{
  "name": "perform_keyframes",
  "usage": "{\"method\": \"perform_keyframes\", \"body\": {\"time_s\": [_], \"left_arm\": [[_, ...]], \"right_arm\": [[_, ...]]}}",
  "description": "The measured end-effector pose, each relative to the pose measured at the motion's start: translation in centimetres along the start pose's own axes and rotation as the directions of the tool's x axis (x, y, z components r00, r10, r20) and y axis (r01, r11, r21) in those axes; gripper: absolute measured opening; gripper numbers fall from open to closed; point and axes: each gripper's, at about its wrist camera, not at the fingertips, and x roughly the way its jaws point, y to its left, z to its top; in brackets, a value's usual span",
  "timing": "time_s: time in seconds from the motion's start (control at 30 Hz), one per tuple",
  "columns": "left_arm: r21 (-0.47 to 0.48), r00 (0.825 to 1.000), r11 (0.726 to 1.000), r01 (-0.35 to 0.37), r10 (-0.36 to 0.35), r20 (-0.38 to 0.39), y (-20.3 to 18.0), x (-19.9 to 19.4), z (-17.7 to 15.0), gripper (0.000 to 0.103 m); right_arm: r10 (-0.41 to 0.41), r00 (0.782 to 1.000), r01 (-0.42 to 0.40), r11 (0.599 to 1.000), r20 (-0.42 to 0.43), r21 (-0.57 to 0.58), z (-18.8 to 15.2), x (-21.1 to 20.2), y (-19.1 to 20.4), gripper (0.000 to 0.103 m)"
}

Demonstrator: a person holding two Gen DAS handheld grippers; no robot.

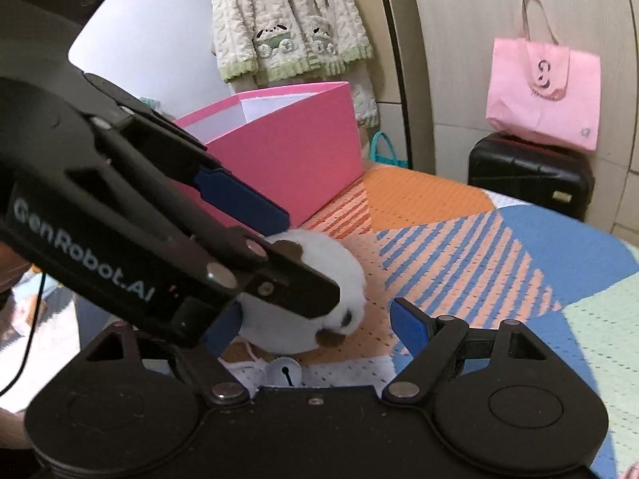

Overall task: Organize soft objects
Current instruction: 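Close the left tool on the white plush panda while the right tool pinches it too, then lift the panda with both tools and carry it over the pink box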

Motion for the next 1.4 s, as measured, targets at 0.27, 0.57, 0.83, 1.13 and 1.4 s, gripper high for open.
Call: {"method": "perform_keyframes", "body": {"time_s": [0.27,0.57,0.83,1.13,1.4], "left_arm": [[-0.011,0.998,0.998,0.055,-0.054,0.013,-0.4,-0.3,0.0,0.053],[-0.025,0.992,0.993,0.116,-0.115,0.056,-1.3,0.0,-0.1,0.057],[-0.075,0.989,0.986,0.149,-0.148,0.013,-1.3,2.2,-1.0,0.069],[-0.077,0.988,0.988,0.131,-0.124,0.091,-2.1,1.4,-2.7,0.062],[-0.122,0.976,0.978,0.169,-0.149,0.158,-2.0,0.9,-4.3,0.062]], "right_arm": [[0.029,1.0,-0.029,1.0,-0.011,0.008,-0.3,0.3,0.3,0.073],[-0.04,0.999,0.04,0.998,0.002,0.056,-1.5,-2.2,-0.2,0.07],[-0.089,0.996,0.09,0.993,-0.011,0.078,-3.2,-3.4,-0.3,0.079],[-0.189,0.982,0.189,0.978,-0.002,0.085,-4.0,-2.8,1.8,0.082],[-0.29,0.956,0.279,0.947,0.048,0.162,-4.9,-2.9,3.3,0.076]]}}
